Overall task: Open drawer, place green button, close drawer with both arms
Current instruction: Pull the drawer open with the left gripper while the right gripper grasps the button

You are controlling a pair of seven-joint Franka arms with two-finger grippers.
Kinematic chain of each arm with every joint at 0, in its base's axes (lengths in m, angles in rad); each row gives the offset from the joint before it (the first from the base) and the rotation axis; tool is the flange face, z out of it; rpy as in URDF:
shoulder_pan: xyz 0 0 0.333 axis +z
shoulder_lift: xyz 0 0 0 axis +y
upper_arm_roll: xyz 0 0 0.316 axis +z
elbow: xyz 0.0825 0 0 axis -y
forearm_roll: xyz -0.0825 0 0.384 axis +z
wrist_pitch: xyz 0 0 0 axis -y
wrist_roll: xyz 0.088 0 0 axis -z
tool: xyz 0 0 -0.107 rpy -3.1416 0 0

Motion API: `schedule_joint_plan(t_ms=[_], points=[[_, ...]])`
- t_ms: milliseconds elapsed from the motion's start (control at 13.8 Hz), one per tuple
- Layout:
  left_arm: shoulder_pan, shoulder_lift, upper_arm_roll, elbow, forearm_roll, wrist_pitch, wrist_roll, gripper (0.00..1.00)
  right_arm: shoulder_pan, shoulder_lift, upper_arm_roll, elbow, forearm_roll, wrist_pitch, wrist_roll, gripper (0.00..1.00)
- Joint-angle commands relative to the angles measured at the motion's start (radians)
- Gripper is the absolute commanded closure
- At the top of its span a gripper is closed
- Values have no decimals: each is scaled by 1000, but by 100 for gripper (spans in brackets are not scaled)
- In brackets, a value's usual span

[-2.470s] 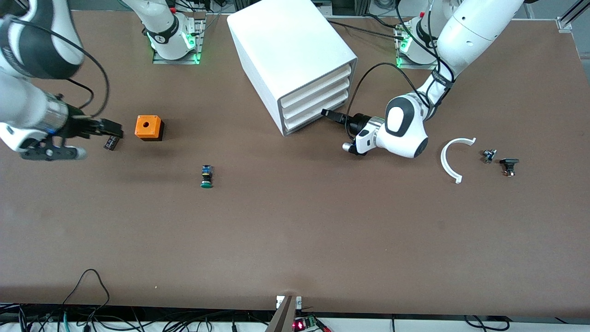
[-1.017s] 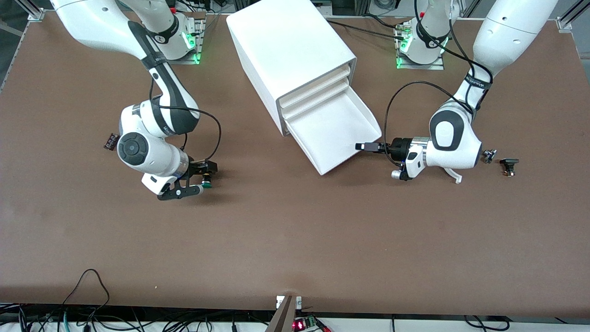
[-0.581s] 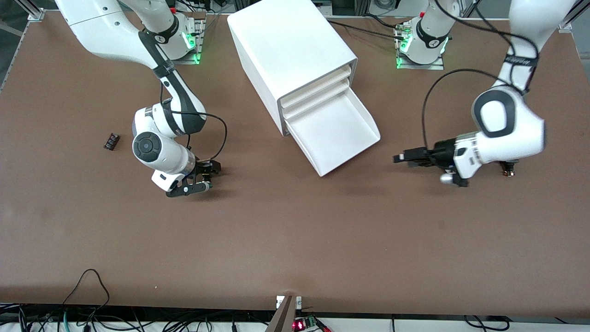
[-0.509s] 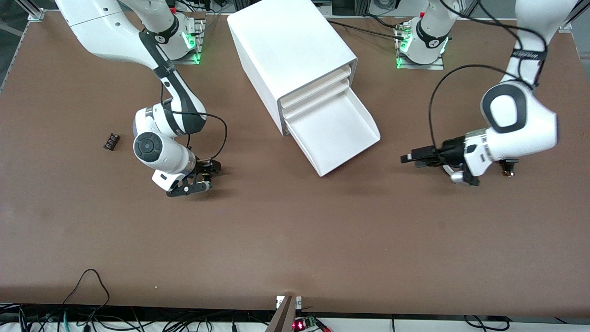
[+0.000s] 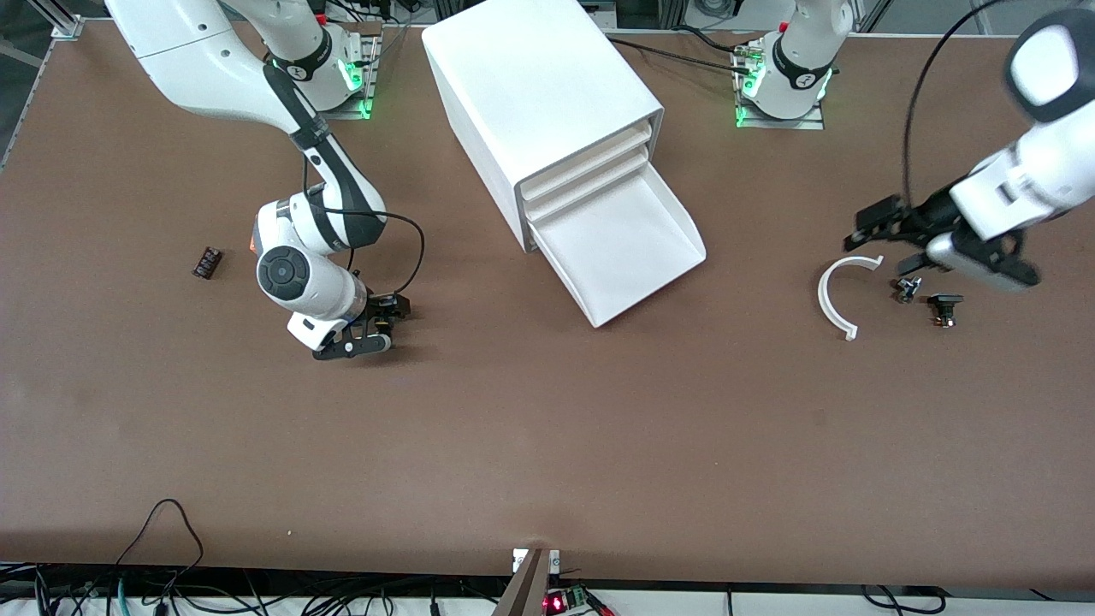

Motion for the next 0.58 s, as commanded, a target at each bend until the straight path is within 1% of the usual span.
schedule_joint_plan(t_ms=[0,73,145,291,363,509], points=[[-40,13,7,161,171,-180,-125,0,-4,-5,6,-19,-27,26,21,36],[-51,13,1,184,222,-209,-150,0,-4,-4,6,-19,-26,26,21,48],[-54,9,-3,189,262,-222,-164,0,-4,-4,7,-18,-26,26,23,56],[-60,10,-5,181,299,-214,-193,0,-4,-2,7,-13,-26,26,24,69],[-60,12,-2,181,302,-212,-202,0,-4,2,9,-9,-24,28,25,74],[-61,13,1,181,302,-212,-202,0,-4,7,9,7,-20,28,25,80]])
